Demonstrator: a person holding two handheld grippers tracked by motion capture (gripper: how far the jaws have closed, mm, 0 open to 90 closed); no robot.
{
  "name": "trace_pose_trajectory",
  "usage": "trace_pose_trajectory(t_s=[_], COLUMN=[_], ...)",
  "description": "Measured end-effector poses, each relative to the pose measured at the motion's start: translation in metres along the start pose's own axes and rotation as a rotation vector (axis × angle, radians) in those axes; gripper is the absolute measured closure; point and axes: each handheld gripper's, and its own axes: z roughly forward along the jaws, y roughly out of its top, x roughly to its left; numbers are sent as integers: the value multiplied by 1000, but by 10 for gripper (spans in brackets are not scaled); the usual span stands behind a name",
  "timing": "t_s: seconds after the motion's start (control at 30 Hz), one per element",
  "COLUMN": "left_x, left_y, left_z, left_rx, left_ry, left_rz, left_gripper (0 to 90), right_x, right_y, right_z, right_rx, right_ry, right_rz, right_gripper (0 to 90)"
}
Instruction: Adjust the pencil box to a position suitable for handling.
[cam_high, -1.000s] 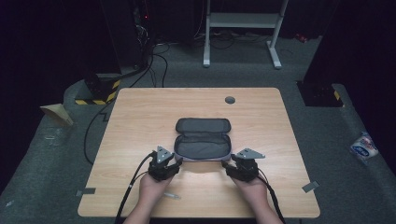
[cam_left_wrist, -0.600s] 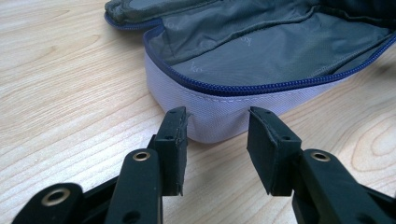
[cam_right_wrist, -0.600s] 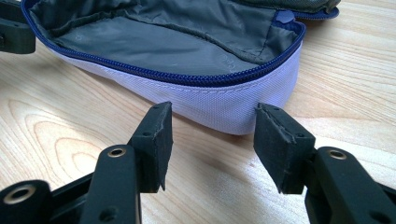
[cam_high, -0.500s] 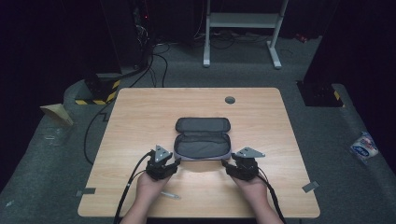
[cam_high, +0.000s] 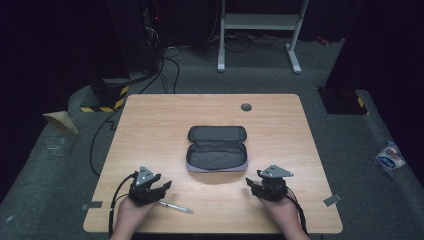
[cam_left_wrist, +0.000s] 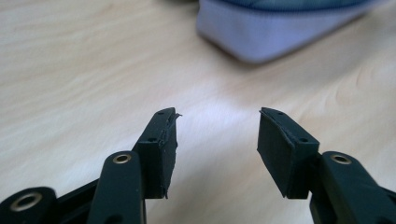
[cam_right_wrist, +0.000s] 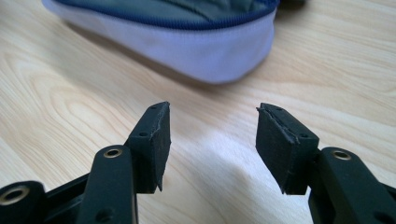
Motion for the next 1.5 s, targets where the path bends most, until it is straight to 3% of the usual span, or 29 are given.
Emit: trace_pose_trajectory(t_s=[0.17, 0.23, 0.37, 0.5, 0.57, 0.67, 0.77, 1.17, 1.5], left_x=[6, 7, 2, -3, -5, -8, -9, -20, -19], left_y=[-24, -34, -35, -34, -35, -36, -37, -40, -41], left_z=[-20, -25, -29, -28, -25, -23, -21, -12, -11], left_rx=[-36, -61, -68, -74, -55, -26, -11, 32, 35], left_ry=[-13, -39, -58, -99, -111, -123, -133, -99, -56], left_rz=[-38, -64, -30, -2, 16, 29, 29, 87, 96], left_gripper=[475, 468, 465, 452, 445, 431, 419, 365, 458], right_x=[7, 3, -5, -4, -4, -6, -7, -8, -6], right_y=[-9, -11, -16, -17, -17, -17, -17, -17, -17], right_z=[3, 0, -2, -2, -2, -3, -2, 0, 0], right_rx=[27, 20, 25, 25, 22, 20, 16, 18, 23], right_ry=[-19, -20, -27, -21, -21, -11, -4, -2, -10], right_rz=[-65, -50, 1, 3, -5, 31, 37, 34, 31], right_gripper=[428, 428, 429, 430, 430, 431, 432, 440, 441])
